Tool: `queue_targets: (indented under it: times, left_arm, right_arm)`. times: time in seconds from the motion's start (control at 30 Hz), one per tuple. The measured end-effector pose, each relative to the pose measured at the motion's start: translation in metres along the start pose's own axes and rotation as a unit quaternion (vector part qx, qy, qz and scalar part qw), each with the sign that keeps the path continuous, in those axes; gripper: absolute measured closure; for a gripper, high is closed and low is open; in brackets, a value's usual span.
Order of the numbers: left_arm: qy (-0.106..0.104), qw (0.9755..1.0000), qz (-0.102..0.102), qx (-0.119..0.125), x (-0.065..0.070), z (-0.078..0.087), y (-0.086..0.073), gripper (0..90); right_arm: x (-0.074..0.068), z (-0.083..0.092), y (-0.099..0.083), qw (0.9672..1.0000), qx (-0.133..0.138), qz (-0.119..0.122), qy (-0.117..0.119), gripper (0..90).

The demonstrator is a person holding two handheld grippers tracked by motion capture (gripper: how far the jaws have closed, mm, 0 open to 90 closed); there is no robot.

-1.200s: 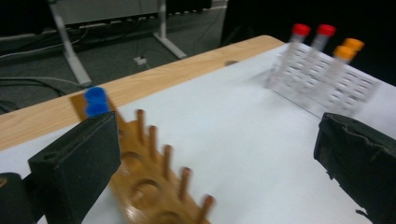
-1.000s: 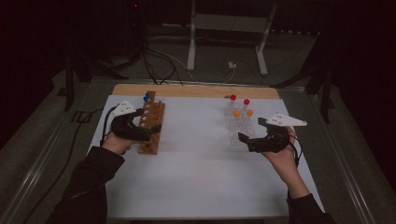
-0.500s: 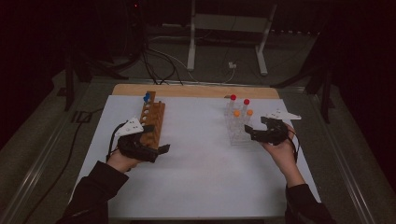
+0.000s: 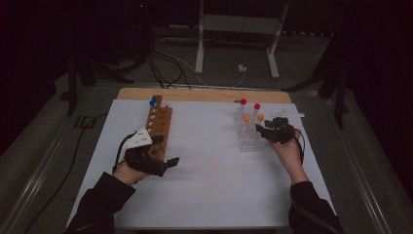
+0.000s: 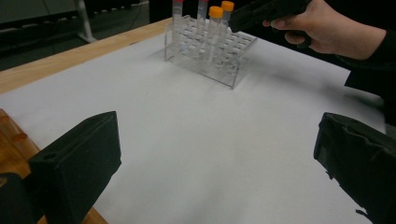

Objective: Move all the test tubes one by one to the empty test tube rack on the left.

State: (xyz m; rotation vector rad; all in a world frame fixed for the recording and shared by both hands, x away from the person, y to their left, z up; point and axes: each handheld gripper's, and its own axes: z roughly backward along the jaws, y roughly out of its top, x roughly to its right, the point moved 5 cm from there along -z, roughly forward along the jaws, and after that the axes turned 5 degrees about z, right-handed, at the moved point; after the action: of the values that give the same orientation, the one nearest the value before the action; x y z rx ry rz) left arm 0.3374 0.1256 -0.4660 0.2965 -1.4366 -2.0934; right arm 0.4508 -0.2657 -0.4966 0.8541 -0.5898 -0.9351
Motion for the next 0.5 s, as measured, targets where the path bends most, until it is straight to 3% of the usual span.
queue_targets:
  times: [0.37,0.4,0.5]
  left_arm:
    - [0.002,1.0,0.002,0.002,-0.0023,0.0009,-0.0001,1.6]
    - [0.001,1.0,0.003,0.003,-0.0023,0.0009,0.0,1.5]
    - [0.002,1.0,0.002,0.002,-0.0022,0.0004,-0.0003,1.6]
  right_arm:
    - [0.0028,-0.0088,0.0008,1.0,-0.007,0.002,-0.002,68.6]
    - [0.0024,-0.0084,0.0013,0.9999,-0.009,0.006,-0.002,74.1]
    - [-0.0003,-0.0073,0.0038,0.9999,-0.011,0.011,0.0,74.2]
